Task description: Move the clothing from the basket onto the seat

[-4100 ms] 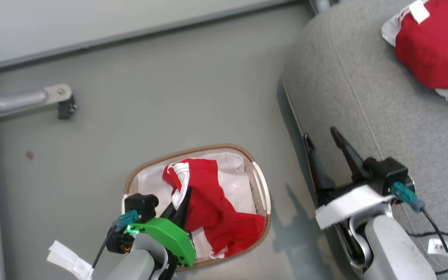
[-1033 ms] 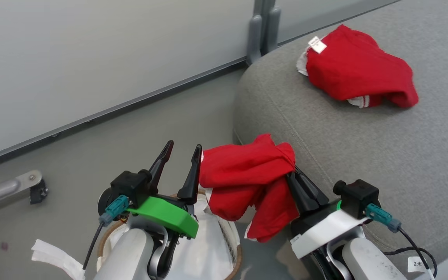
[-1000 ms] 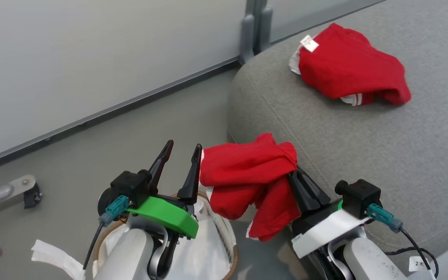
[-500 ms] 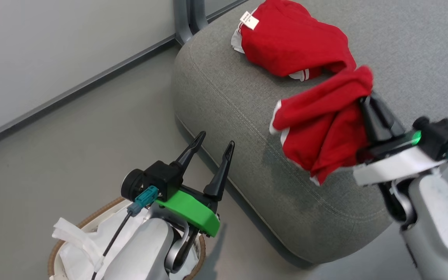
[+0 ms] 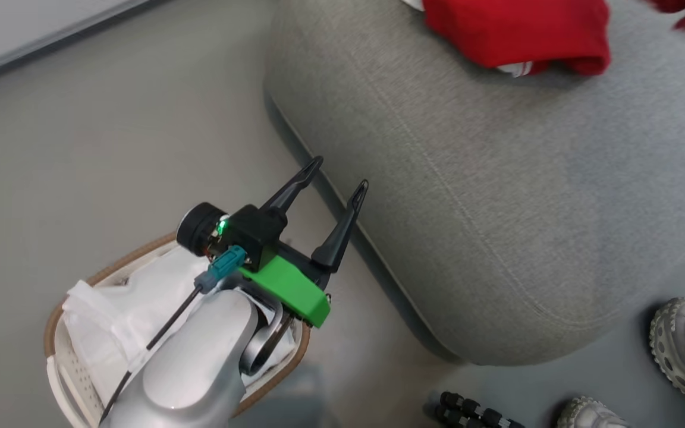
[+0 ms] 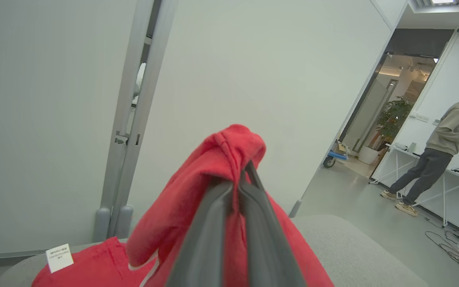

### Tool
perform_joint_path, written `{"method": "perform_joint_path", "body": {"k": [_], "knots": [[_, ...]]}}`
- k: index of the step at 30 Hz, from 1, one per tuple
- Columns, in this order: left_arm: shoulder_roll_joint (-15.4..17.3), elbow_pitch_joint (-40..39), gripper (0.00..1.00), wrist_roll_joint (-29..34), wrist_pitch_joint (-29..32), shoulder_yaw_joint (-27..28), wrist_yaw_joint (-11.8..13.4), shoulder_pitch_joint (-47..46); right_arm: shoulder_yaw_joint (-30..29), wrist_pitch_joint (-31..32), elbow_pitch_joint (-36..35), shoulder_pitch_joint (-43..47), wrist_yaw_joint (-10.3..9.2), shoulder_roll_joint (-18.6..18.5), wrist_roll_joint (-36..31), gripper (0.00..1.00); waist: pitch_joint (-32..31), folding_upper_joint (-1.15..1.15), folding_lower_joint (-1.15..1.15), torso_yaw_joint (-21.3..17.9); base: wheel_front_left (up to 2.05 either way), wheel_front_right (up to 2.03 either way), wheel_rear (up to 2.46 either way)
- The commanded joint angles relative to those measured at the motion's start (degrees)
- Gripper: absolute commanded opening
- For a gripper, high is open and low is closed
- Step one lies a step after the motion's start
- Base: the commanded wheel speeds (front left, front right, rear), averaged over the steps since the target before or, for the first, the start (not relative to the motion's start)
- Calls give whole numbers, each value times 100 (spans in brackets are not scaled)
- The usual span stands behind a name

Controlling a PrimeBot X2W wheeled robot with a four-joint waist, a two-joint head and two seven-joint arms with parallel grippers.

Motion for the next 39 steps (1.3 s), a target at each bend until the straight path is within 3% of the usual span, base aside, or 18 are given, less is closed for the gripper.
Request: {"method": "perform_joint_path", "body": {"k": [1,7,11,13,14,15,30,39], "knots": [[68,-26,100,-3,-5,-71,-17,-196,-12,-7,226,-227,-8,-69,-98,0,665,-1,0,534,0,0,0],[87,-57,100,-68,-5,-307,-17,-599,-159,-46,1392,-740,-8,22,-213,0,1133,-1,0,913,0,0,0],[92,-76,100,-95,-5,-319,-17,-721,-365,-98,2033,-660,-8,350,-277,0,1314,-1,0,1062,0,0,0],[102,-75,100,-136,-5,-272,-18,-738,-463,-98,2163,-513,-8,541,-246,42,1308,-1,0,1119,0,0,0],[101,-77,100,-155,-6,-229,-18,-724,-504,-100,2152,-425,-8,598,-259,81,1285,-1,0,1140,0,0,0],[80,-81,100,-172,-5,-173,-18,-677,-543,-102,2113,-292,-8,648,-292,100,1238,-1,0,1160,0,0,0],[-166,-32,100,46,-5,775,-18,423,-604,-105,124,2186,-8,921,-363,100,-153,-1,0,1294,0,0,0],[-369,50,100,411,-5,1922,-18,1284,-526,-100,-807,3043,-8,1593,-469,100,-989,-1,0,1820,0,0,0]]}}
